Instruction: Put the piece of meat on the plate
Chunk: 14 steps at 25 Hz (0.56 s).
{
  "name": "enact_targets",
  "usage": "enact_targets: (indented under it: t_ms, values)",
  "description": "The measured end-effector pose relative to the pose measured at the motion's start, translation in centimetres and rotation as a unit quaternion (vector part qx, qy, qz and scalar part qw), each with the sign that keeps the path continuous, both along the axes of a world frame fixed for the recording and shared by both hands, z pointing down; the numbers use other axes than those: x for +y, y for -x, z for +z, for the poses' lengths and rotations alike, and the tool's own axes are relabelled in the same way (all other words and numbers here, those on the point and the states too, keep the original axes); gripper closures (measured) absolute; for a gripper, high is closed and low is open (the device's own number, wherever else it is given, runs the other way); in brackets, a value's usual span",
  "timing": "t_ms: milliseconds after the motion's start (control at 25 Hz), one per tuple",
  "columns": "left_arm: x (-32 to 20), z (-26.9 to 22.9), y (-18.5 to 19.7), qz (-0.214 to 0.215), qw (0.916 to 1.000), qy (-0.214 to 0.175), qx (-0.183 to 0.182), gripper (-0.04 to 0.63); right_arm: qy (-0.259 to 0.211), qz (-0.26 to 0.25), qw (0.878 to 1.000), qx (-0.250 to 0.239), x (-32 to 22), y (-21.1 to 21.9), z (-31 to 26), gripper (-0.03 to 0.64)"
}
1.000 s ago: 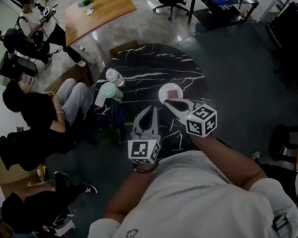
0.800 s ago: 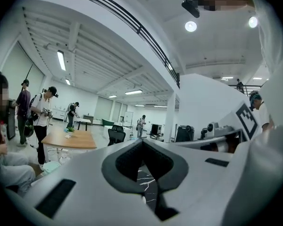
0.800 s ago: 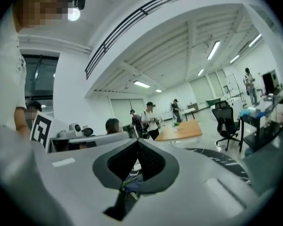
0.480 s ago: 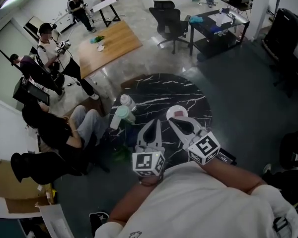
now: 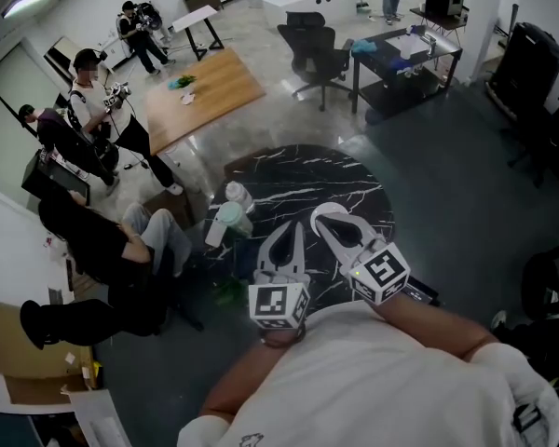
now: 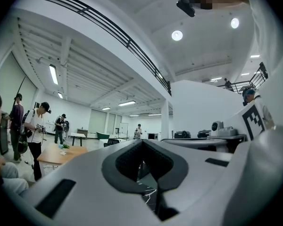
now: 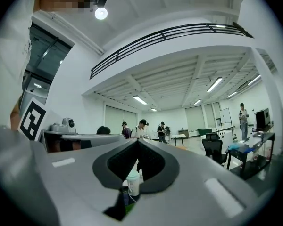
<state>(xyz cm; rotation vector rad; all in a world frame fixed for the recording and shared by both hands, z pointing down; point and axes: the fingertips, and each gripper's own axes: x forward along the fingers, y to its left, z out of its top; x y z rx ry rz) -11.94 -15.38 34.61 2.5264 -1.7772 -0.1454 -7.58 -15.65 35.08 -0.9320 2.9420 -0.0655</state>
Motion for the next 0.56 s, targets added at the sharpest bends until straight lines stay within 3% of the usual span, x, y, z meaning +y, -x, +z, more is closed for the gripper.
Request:
enact_targets:
  t_ms: [560]
  values:
    - [-0.19, -0.45, -0.45, 0.014, 0.9998, -0.009, 0.006, 0.589, -0.02, -0.005, 1.0, 0.013, 0.22, 0.51, -0.94, 0.615]
